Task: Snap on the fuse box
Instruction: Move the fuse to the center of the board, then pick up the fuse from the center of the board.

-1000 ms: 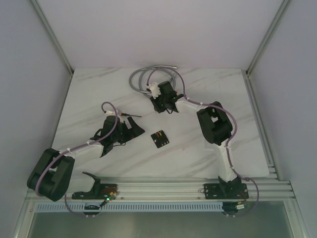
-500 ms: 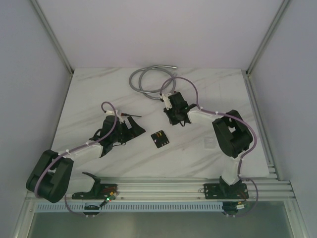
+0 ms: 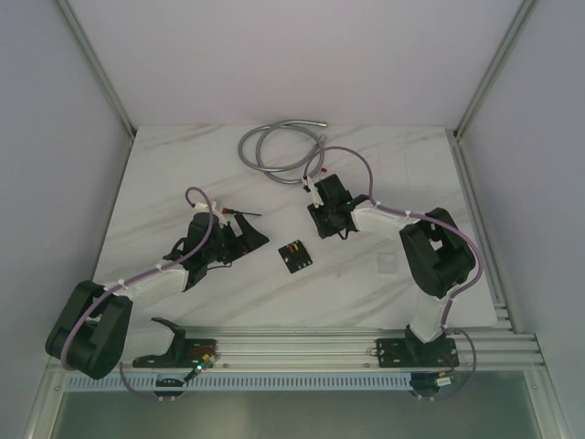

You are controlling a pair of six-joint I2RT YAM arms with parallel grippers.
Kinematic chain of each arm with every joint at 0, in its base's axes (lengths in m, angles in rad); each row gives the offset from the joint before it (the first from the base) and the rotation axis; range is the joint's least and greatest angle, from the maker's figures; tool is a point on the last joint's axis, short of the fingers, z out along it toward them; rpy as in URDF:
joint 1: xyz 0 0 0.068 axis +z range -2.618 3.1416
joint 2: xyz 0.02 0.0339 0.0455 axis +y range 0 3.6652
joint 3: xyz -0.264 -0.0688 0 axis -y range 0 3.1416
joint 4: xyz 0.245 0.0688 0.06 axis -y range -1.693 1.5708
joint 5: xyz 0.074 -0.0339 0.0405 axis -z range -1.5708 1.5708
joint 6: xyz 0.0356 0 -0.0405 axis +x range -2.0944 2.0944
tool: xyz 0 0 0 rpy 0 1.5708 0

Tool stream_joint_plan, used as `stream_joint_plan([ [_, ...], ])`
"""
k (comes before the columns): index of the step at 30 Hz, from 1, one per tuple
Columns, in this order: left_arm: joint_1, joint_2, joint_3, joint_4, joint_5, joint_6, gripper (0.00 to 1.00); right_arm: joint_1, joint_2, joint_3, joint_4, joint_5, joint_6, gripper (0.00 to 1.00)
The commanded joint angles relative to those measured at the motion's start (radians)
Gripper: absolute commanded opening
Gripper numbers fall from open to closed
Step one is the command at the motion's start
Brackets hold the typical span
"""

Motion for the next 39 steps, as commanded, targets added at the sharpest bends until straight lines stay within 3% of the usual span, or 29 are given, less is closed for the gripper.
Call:
stream_joint_plan([
  [1,0.007,-0.022,0.003,0.006,0.015,-0.006,1.00,0.000,-0.034,-0.002,-0.044,-0.012,0.023,0.37],
  [16,0.006,-0.009,0.004,0.009,0.016,-0.005,1.00,0.012,-0.027,0.012,-0.057,-0.014,0.065,0.46],
  [27,0.006,-0.007,0.002,0.011,0.020,-0.007,1.00,0.040,0.023,0.016,-0.068,0.041,0.056,0.42],
  [35,0.006,-0.015,-0.002,0.012,0.022,-0.009,1.00,0.039,0.047,0.016,-0.066,0.038,0.050,0.33],
  [39,0.006,-0.013,-0.002,0.014,0.027,-0.011,1.00,0.039,0.040,0.009,-0.060,0.054,0.050,0.35],
])
